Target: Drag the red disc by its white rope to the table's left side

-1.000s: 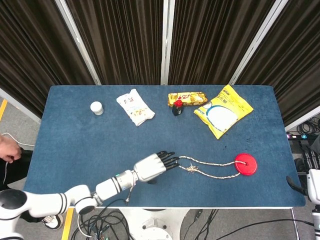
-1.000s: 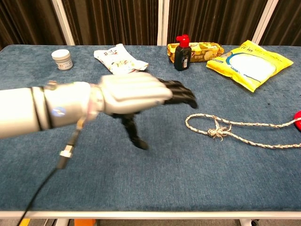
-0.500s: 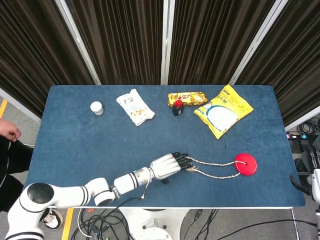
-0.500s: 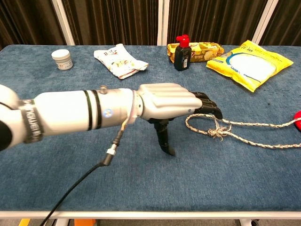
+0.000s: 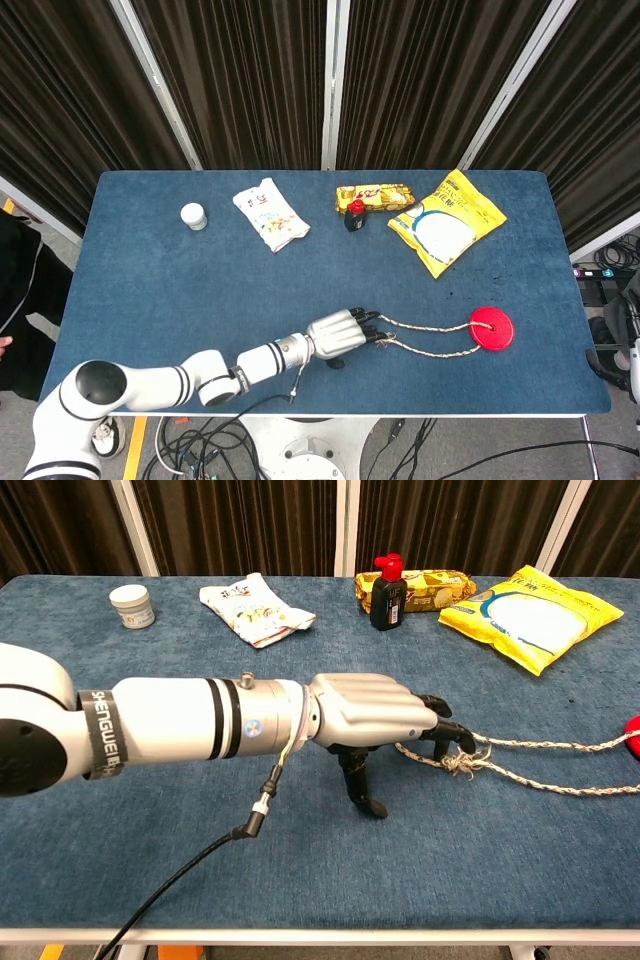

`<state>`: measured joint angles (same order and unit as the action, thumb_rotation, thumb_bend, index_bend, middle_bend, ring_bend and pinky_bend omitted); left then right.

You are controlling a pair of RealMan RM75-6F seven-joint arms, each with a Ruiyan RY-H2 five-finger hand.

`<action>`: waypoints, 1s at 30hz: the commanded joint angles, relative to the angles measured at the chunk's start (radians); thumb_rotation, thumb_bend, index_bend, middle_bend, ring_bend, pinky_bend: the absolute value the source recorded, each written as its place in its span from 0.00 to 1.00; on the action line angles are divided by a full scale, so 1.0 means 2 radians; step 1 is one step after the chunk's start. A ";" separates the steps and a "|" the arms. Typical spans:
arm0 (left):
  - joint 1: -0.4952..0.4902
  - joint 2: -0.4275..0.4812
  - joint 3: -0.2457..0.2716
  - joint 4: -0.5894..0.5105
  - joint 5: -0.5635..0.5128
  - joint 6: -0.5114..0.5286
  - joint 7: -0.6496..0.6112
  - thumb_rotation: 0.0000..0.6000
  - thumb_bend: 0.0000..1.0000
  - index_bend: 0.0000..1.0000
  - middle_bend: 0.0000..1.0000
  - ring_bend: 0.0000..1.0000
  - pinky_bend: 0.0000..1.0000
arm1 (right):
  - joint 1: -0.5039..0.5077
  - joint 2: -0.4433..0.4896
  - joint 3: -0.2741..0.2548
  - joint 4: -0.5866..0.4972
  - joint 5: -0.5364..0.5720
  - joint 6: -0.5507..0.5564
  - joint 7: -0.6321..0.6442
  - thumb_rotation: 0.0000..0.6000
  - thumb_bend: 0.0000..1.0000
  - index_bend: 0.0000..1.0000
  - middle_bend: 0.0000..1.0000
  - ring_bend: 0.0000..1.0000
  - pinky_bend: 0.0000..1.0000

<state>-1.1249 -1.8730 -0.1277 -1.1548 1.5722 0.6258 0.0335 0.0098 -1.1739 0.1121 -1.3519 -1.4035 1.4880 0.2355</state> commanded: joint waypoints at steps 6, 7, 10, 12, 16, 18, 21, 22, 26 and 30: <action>0.002 0.012 0.004 -0.017 -0.014 0.008 0.013 1.00 0.16 0.13 0.54 0.08 0.18 | -0.001 0.001 0.002 -0.004 0.003 0.000 -0.005 1.00 0.18 0.00 0.00 0.00 0.00; 0.003 0.014 0.006 -0.019 -0.015 0.010 0.016 1.00 0.16 0.14 0.56 0.10 0.18 | -0.001 0.001 0.002 -0.004 0.003 0.001 -0.005 1.00 0.18 0.00 0.00 0.00 0.00; 0.008 0.018 0.009 -0.026 -0.023 0.012 0.021 1.00 0.16 0.14 0.66 0.18 0.19 | -0.001 0.001 0.002 -0.005 0.003 0.000 -0.006 1.00 0.18 0.00 0.00 0.00 0.00; 0.010 0.022 0.010 -0.032 -0.027 0.014 0.023 1.00 0.16 0.14 0.68 0.21 0.19 | -0.001 0.001 0.003 -0.005 0.004 -0.001 -0.007 1.00 0.18 0.00 0.00 0.00 0.00; 0.014 0.025 0.011 -0.036 -0.033 0.021 0.027 1.00 0.16 0.15 0.68 0.21 0.21 | -0.001 0.001 0.003 -0.006 0.003 -0.001 -0.008 1.00 0.18 0.00 0.00 0.00 0.00; 0.015 0.027 0.013 -0.038 -0.037 0.021 0.030 1.00 0.16 0.15 0.70 0.23 0.21 | -0.001 0.002 0.003 -0.007 0.003 0.000 -0.008 1.00 0.18 0.00 0.00 0.00 0.00; 0.018 0.032 0.017 -0.043 -0.042 0.020 0.036 1.00 0.16 0.16 0.74 0.27 0.21 | -0.002 0.002 0.004 -0.007 0.004 0.000 -0.008 1.00 0.18 0.00 0.00 0.00 0.00; 0.019 0.034 0.019 -0.045 -0.043 0.020 0.038 1.00 0.16 0.16 0.75 0.28 0.21 | -0.002 0.002 0.004 -0.007 0.004 0.000 -0.008 1.00 0.18 0.00 0.00 0.00 0.00; 0.024 0.041 0.024 -0.053 -0.049 0.022 0.048 1.00 0.16 0.16 0.79 0.33 0.22 | -0.002 0.002 0.003 -0.006 0.004 -0.002 -0.008 1.00 0.18 0.00 0.00 0.00 0.00; 0.028 0.045 0.023 -0.059 -0.055 0.029 0.058 1.00 0.21 0.21 0.85 0.45 0.33 | -0.001 0.002 0.003 -0.007 0.004 -0.003 -0.009 1.00 0.18 0.00 0.00 0.00 0.00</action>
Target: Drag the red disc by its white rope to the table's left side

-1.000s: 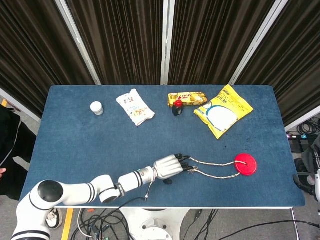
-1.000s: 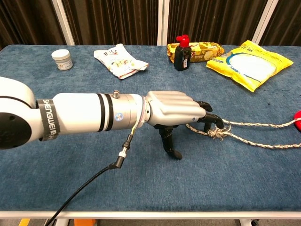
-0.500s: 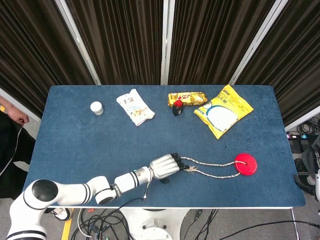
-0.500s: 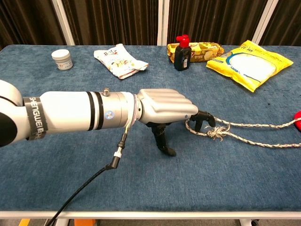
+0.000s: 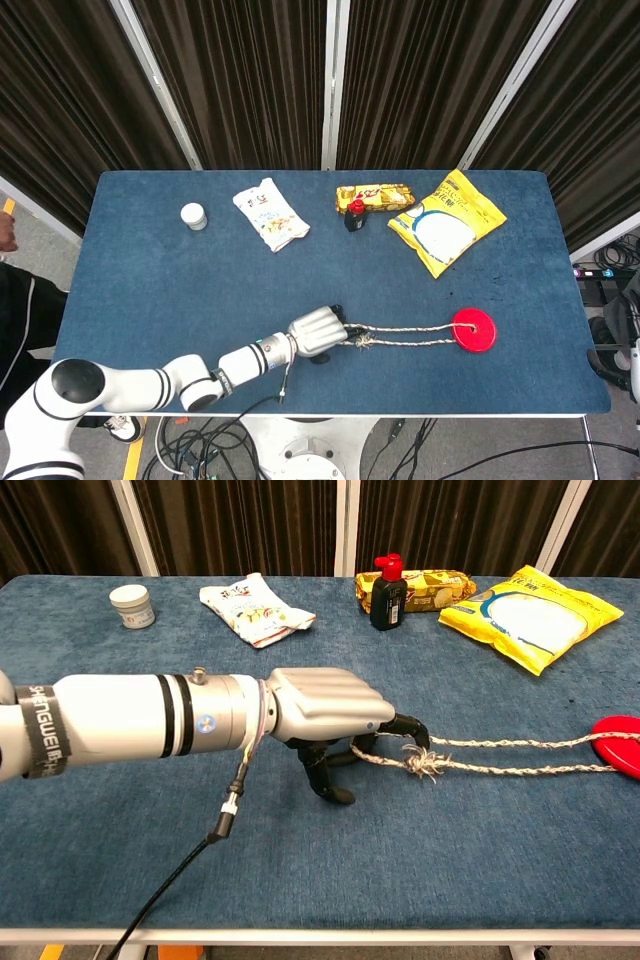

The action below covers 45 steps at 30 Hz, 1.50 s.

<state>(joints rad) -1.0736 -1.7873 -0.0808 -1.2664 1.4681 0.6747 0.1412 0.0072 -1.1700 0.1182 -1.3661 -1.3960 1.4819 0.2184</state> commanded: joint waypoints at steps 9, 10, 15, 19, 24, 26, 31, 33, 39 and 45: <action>0.025 0.032 -0.003 -0.032 -0.032 0.030 0.053 1.00 0.32 0.74 0.91 0.68 0.72 | -0.001 0.003 0.001 -0.005 -0.001 0.003 -0.003 1.00 0.18 0.00 0.00 0.00 0.00; 0.027 0.039 -0.003 -0.039 -0.037 0.031 0.061 1.00 0.32 0.75 0.92 0.68 0.73 | -0.001 0.003 0.001 -0.005 -0.001 0.003 -0.003 1.00 0.18 0.00 0.00 0.00 0.00; 0.050 0.088 -0.003 -0.083 -0.064 0.057 0.109 1.00 0.32 0.76 0.92 0.71 0.75 | 0.000 0.003 0.001 -0.007 -0.002 0.002 -0.006 1.00 0.18 0.00 0.00 0.00 0.00; 0.077 0.134 -0.006 -0.114 -0.099 0.090 0.138 1.00 0.33 0.77 0.92 0.72 0.78 | 0.001 0.002 0.000 -0.008 -0.003 0.001 -0.007 1.00 0.18 0.00 0.00 0.00 0.00; 0.128 0.202 -0.003 -0.133 -0.141 0.146 0.153 1.00 0.33 0.78 0.92 0.74 0.79 | 0.003 0.002 0.001 -0.009 -0.003 -0.001 -0.009 1.00 0.18 0.00 0.00 0.00 0.00; 0.145 0.224 -0.001 -0.130 -0.156 0.167 0.164 1.00 0.33 0.78 0.92 0.74 0.79 | 0.003 0.002 0.001 -0.009 -0.002 -0.002 -0.009 1.00 0.18 0.00 0.00 0.00 0.00; 0.192 0.269 -0.011 -0.110 -0.225 0.217 0.186 1.00 0.33 0.78 0.92 0.74 0.80 | 0.003 0.001 0.000 -0.010 -0.004 -0.001 -0.013 1.00 0.18 0.00 0.00 0.00 0.00; 0.209 0.286 -0.018 -0.108 -0.249 0.229 0.176 1.00 0.33 0.78 0.92 0.74 0.80 | 0.004 0.002 0.000 -0.013 -0.004 -0.001 -0.015 1.00 0.18 0.00 0.00 0.00 0.00; 0.245 0.324 -0.023 -0.107 -0.270 0.252 0.158 1.00 0.33 0.78 0.93 0.74 0.80 | 0.004 0.003 0.000 -0.021 -0.006 0.002 -0.024 1.00 0.18 0.00 0.00 0.00 0.00; 0.261 0.339 -0.029 -0.111 -0.280 0.254 0.148 1.00 0.33 0.78 0.93 0.74 0.80 | 0.005 0.002 -0.001 -0.028 -0.009 0.002 -0.033 1.00 0.18 0.00 0.00 0.00 0.00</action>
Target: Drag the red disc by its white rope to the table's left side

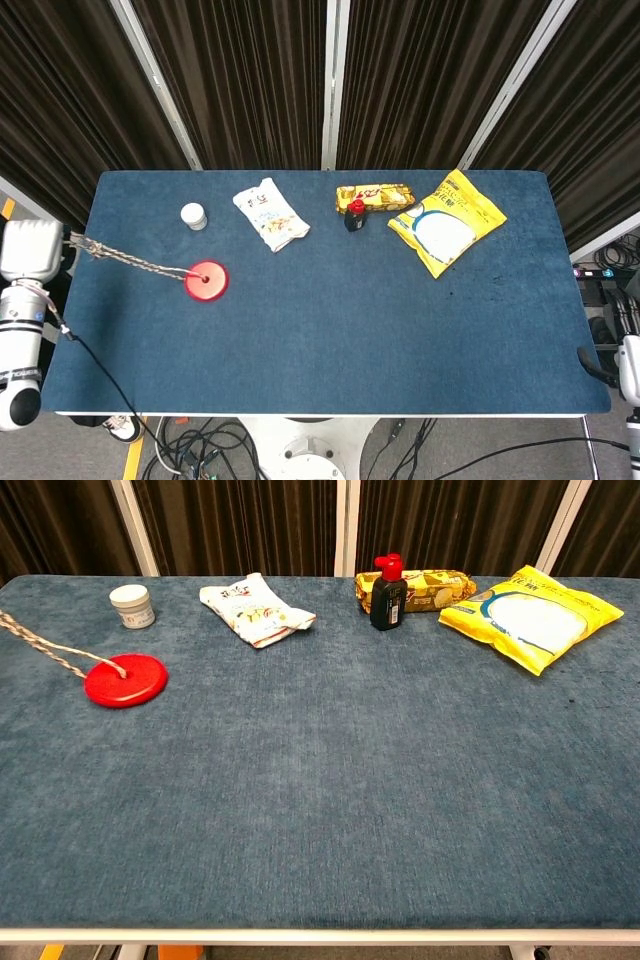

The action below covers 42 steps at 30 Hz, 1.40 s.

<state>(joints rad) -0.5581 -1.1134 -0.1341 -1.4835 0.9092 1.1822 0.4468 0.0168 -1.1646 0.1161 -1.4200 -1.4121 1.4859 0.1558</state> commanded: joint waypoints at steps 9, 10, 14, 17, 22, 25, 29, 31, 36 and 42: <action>-0.004 -0.016 -0.012 -0.022 0.051 -0.005 -0.039 1.00 0.33 0.78 0.93 0.74 0.80 | 0.002 -0.002 -0.001 -0.004 -0.002 0.000 -0.007 1.00 0.18 0.00 0.00 0.00 0.00; -0.007 -0.018 -0.015 -0.029 0.060 -0.012 -0.055 1.00 0.33 0.78 0.93 0.74 0.80 | 0.002 -0.002 -0.001 -0.004 -0.001 0.000 -0.007 1.00 0.18 0.00 0.00 0.00 0.00; -0.029 -0.038 -0.018 -0.046 0.113 -0.045 -0.104 1.00 0.33 0.78 0.92 0.74 0.80 | 0.003 -0.003 -0.002 -0.004 -0.001 -0.003 -0.007 1.00 0.19 0.00 0.00 0.00 0.00; -0.050 -0.068 -0.016 -0.037 0.146 -0.070 -0.124 1.00 0.33 0.78 0.92 0.74 0.80 | 0.003 -0.005 -0.004 -0.001 -0.001 -0.005 -0.006 1.00 0.18 0.00 0.00 0.00 0.00; -0.066 -0.131 -0.011 0.013 0.169 -0.083 -0.146 1.00 0.33 0.78 0.92 0.74 0.79 | 0.002 -0.004 -0.004 0.002 0.001 -0.007 -0.001 1.00 0.19 0.00 0.00 0.00 0.00; -0.085 -0.120 0.003 0.012 0.121 -0.161 -0.119 1.00 0.22 0.48 0.61 0.42 0.56 | 0.002 -0.003 -0.005 0.004 0.002 -0.009 0.002 1.00 0.19 0.00 0.00 0.00 0.00; -0.094 -0.104 0.007 -0.004 0.112 -0.183 -0.104 1.00 0.07 0.08 0.05 0.02 0.20 | 0.001 -0.003 -0.005 0.007 0.004 -0.011 0.004 1.00 0.19 0.00 0.00 0.00 0.00; -0.090 -0.099 0.006 -0.011 0.115 -0.174 -0.108 1.00 0.03 0.06 0.00 0.00 0.16 | 0.002 -0.003 -0.005 0.008 0.005 -0.012 0.005 1.00 0.18 0.00 0.00 0.00 0.00; -0.077 -0.066 0.009 -0.052 0.122 -0.148 -0.101 1.00 0.00 0.05 0.00 0.00 0.13 | 0.003 -0.005 -0.006 0.009 0.002 -0.013 0.006 1.00 0.19 0.00 0.00 0.00 0.00; -0.040 -0.024 0.024 -0.107 0.138 -0.090 -0.089 1.00 0.00 0.06 0.00 0.00 0.13 | 0.003 -0.003 -0.004 0.007 0.002 -0.011 0.006 1.00 0.18 0.00 0.00 0.00 0.00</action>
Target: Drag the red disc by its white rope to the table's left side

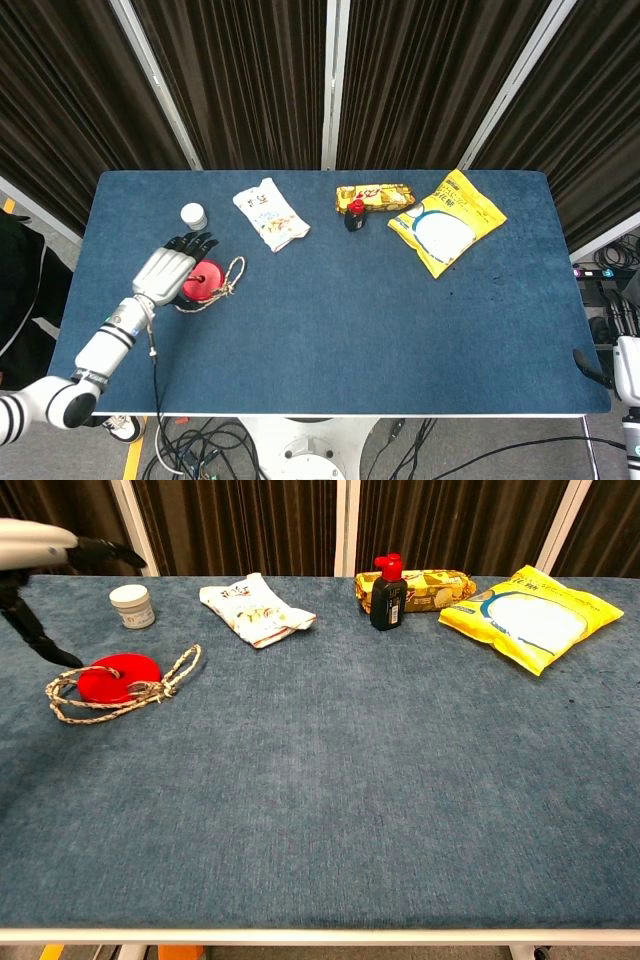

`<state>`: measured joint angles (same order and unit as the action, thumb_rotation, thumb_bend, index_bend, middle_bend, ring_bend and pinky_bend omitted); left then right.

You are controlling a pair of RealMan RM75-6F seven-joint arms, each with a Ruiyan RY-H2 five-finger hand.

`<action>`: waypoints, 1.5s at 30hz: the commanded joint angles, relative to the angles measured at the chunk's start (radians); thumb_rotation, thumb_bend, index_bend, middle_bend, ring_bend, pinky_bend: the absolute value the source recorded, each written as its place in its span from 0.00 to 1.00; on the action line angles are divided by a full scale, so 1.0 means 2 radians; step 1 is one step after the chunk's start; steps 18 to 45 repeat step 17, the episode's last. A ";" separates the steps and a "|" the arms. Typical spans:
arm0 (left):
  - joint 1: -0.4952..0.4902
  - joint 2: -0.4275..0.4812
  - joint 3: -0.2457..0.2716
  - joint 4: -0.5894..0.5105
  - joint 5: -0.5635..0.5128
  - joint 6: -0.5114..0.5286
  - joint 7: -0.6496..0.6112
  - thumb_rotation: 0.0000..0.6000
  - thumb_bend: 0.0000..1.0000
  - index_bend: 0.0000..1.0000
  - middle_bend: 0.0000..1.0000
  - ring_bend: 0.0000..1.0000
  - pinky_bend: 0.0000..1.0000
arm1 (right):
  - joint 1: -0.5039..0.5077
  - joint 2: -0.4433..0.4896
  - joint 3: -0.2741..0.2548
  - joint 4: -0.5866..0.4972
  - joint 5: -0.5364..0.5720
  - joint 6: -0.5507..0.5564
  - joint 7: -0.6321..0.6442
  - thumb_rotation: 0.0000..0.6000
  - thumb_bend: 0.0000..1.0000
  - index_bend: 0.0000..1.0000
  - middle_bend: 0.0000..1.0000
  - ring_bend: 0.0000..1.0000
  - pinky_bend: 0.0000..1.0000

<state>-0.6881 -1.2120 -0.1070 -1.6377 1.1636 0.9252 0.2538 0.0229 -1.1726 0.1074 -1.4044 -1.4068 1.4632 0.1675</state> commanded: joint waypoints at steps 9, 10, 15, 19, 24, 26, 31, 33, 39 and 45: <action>0.164 -0.008 0.065 0.011 0.082 0.243 0.006 1.00 0.00 0.10 0.03 0.00 0.14 | -0.001 0.002 -0.004 -0.008 -0.009 0.006 -0.004 1.00 0.18 0.00 0.00 0.00 0.00; 0.180 -0.020 0.071 0.029 0.088 0.263 0.004 1.00 0.00 0.10 0.03 0.00 0.14 | -0.001 0.002 -0.005 -0.009 -0.011 0.006 -0.005 1.00 0.18 0.00 0.00 0.00 0.00; 0.240 -0.045 0.092 0.080 0.111 0.322 -0.038 1.00 0.00 0.10 0.04 0.00 0.14 | -0.001 -0.003 -0.009 -0.013 -0.021 0.010 -0.012 1.00 0.18 0.00 0.00 0.00 0.00; 0.250 -0.052 0.095 0.096 0.120 0.329 -0.046 1.00 0.00 0.10 0.04 0.00 0.14 | 0.000 -0.006 -0.011 -0.013 -0.021 0.008 -0.013 1.00 0.18 0.00 0.00 0.00 0.00; 0.250 -0.052 0.095 0.096 0.120 0.329 -0.046 1.00 0.00 0.10 0.04 0.00 0.14 | 0.000 -0.006 -0.011 -0.013 -0.021 0.008 -0.013 1.00 0.18 0.00 0.00 0.00 0.00; 0.250 -0.052 0.095 0.096 0.120 0.329 -0.046 1.00 0.00 0.10 0.04 0.00 0.14 | 0.000 -0.006 -0.011 -0.013 -0.021 0.008 -0.013 1.00 0.18 0.00 0.00 0.00 0.00; 0.250 -0.052 0.095 0.096 0.120 0.329 -0.046 1.00 0.00 0.10 0.04 0.00 0.14 | 0.000 -0.006 -0.011 -0.013 -0.021 0.008 -0.013 1.00 0.18 0.00 0.00 0.00 0.00; 0.250 -0.052 0.095 0.096 0.120 0.329 -0.046 1.00 0.00 0.10 0.04 0.00 0.14 | 0.000 -0.006 -0.011 -0.013 -0.021 0.008 -0.013 1.00 0.18 0.00 0.00 0.00 0.00; 0.250 -0.052 0.095 0.096 0.120 0.329 -0.046 1.00 0.00 0.10 0.04 0.00 0.14 | 0.000 -0.006 -0.011 -0.013 -0.021 0.008 -0.013 1.00 0.18 0.00 0.00 0.00 0.00; 0.250 -0.052 0.095 0.096 0.120 0.329 -0.046 1.00 0.00 0.10 0.04 0.00 0.14 | 0.000 -0.006 -0.011 -0.013 -0.021 0.008 -0.013 1.00 0.18 0.00 0.00 0.00 0.00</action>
